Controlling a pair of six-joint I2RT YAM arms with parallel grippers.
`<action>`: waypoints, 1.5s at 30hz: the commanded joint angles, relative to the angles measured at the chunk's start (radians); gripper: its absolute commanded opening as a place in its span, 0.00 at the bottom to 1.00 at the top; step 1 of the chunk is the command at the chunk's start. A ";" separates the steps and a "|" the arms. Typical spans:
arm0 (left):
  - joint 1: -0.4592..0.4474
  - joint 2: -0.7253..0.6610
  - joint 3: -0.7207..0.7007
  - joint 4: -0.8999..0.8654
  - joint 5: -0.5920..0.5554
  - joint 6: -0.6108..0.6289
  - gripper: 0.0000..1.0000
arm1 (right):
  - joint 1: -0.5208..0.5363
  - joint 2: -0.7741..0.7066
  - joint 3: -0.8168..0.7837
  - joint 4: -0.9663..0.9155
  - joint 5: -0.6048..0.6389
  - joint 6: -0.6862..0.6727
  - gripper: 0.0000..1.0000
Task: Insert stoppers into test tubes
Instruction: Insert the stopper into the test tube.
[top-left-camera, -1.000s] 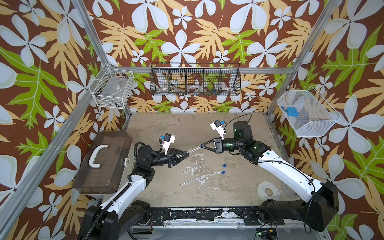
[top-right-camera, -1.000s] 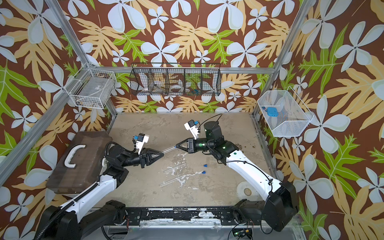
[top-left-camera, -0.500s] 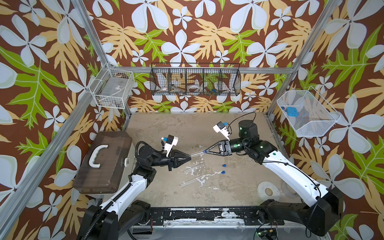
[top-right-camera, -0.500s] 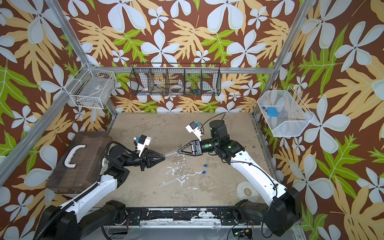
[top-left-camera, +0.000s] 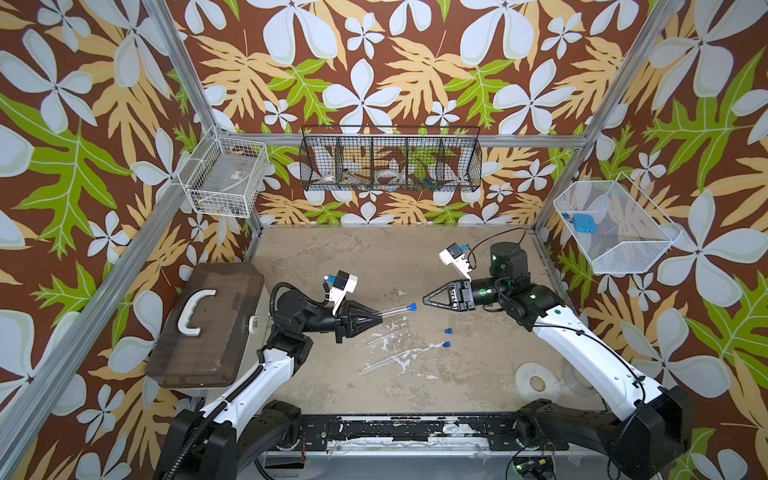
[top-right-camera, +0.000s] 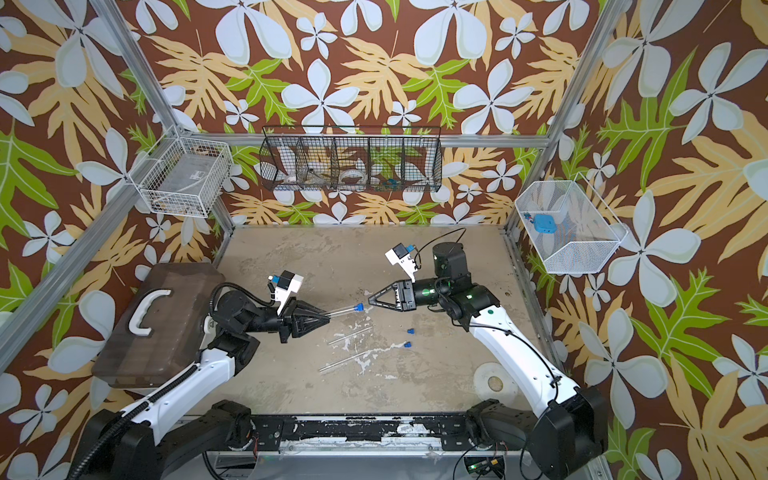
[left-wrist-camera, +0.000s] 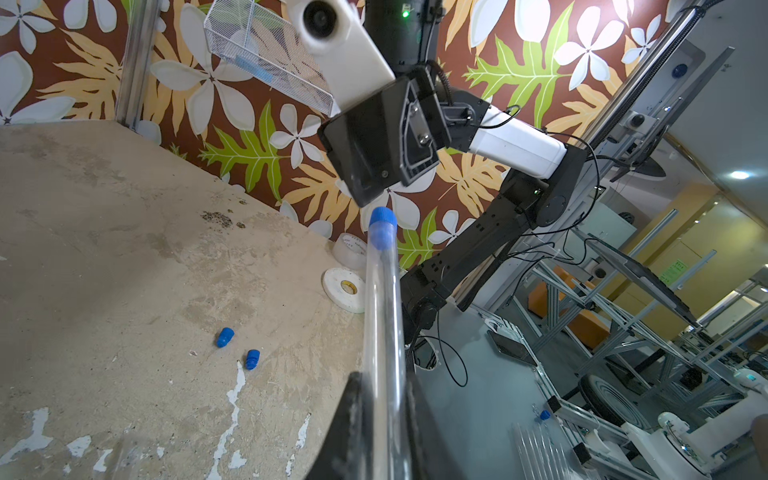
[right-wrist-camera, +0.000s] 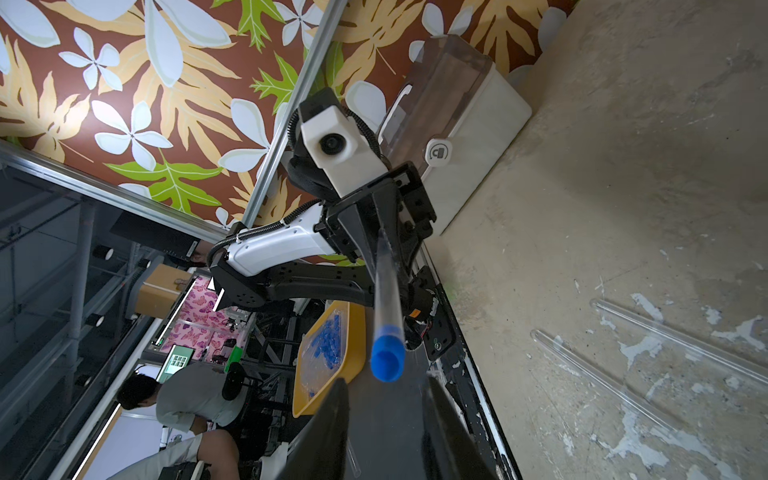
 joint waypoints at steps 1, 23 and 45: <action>0.001 0.003 -0.006 0.108 0.020 -0.062 0.00 | 0.020 0.012 -0.010 0.039 -0.002 0.008 0.30; 0.002 0.003 -0.016 0.105 0.018 -0.053 0.00 | 0.076 0.046 0.034 0.019 -0.019 -0.011 0.20; -0.007 0.011 -0.008 0.110 0.009 -0.059 0.00 | 0.151 0.079 0.016 0.082 0.018 0.018 0.00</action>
